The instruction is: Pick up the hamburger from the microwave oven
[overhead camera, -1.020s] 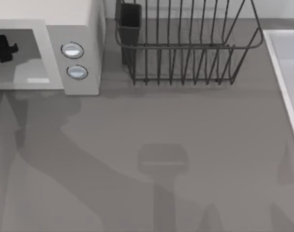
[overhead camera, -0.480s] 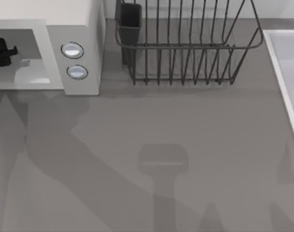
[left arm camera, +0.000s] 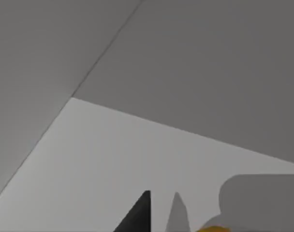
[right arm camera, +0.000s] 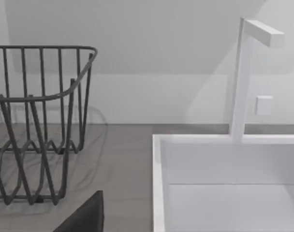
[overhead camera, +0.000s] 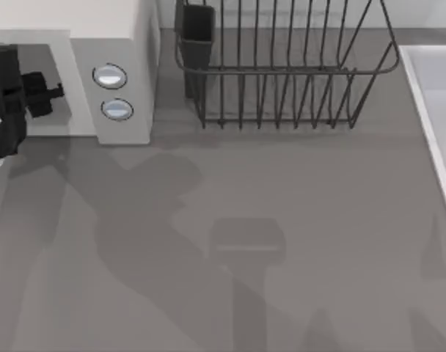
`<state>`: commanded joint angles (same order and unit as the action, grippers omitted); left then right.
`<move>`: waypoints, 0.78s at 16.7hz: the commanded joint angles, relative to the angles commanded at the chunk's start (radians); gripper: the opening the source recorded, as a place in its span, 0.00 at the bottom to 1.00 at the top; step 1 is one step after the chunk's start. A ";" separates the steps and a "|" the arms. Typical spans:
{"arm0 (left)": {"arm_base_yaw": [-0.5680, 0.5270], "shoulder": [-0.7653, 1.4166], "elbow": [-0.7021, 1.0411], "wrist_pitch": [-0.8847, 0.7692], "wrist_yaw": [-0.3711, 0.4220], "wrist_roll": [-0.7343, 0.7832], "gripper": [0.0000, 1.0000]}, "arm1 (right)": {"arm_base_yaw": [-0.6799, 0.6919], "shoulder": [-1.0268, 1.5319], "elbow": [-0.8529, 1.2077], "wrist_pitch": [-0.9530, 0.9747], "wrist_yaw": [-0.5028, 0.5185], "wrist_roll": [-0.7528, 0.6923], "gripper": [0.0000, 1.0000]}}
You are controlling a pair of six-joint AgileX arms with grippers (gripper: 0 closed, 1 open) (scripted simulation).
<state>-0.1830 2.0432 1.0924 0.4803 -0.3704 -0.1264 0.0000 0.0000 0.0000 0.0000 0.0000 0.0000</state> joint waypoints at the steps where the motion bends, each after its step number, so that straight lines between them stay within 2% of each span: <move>1: -0.083 -0.044 -0.024 -0.023 -0.044 -0.024 0.00 | 0.000 0.000 0.000 0.000 0.000 0.000 1.00; 5: -0.423 -0.239 -0.127 -0.122 -0.226 -0.125 0.00 | 0.000 0.000 0.000 0.000 0.000 0.000 1.00; 7: -0.551 -0.329 -0.176 -0.167 -0.305 -0.169 0.00 | 0.000 0.000 0.000 0.000 0.000 0.000 1.00; 10: -0.664 -0.425 -0.228 -0.215 -0.386 -0.214 0.00 | 0.000 0.000 0.000 0.000 0.000 0.000 1.00; 13: -0.685 -0.446 -0.239 -0.225 -0.403 -0.224 0.00 | 0.000 0.000 0.000 0.000 0.000 0.000 1.00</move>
<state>-0.8682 1.5974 0.8532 0.2553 -0.7735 -0.3500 0.0000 0.0000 0.0000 0.0000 0.0000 0.0000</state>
